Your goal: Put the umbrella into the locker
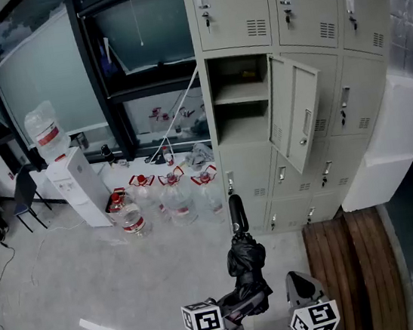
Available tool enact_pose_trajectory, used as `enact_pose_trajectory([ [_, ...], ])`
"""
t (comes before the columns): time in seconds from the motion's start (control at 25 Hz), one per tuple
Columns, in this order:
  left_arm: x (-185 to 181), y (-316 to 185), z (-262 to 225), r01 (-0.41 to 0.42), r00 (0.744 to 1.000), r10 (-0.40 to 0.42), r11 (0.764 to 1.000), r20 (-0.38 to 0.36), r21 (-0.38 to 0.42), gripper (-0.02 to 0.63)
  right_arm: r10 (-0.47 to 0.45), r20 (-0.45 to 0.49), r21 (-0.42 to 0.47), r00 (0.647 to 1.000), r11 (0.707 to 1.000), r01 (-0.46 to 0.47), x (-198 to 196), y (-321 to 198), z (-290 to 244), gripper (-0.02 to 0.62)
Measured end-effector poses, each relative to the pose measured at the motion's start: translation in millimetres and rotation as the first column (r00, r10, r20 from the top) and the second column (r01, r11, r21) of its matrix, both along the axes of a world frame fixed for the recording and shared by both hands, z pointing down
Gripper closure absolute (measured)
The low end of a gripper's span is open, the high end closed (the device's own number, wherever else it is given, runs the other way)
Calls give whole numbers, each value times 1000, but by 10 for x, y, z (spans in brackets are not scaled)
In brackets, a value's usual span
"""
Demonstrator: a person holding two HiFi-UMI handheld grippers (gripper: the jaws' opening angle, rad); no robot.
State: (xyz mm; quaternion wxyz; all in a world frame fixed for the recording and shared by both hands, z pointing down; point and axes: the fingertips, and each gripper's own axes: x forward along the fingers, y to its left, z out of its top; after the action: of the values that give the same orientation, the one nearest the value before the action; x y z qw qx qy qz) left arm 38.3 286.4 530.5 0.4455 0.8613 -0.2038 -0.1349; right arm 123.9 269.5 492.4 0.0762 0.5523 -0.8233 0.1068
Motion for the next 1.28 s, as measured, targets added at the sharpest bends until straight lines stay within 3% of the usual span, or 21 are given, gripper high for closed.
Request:
enact_pose_trajectory([
  [0.48,40,125,-154,14,999,-14,1000,-34,4,333,12,29,41,1000,999,-13,27,145,-155,595],
  [0.76,40,-102,-136,25,999,-25,1000,-20,1,333,3,20,36,1000,999,-3,78,-7,-96,595],
  [1.04,58,-754,-53,30,999,-30,1000,-28,-9,332,-13,12,35,1000,999,13,78,-626,-21,594],
  [1.28,115,-1737,15,-6,999,5,1000,-34,-23,333,-4,13,16,1000,1000,4,61,-1602,58,595],
])
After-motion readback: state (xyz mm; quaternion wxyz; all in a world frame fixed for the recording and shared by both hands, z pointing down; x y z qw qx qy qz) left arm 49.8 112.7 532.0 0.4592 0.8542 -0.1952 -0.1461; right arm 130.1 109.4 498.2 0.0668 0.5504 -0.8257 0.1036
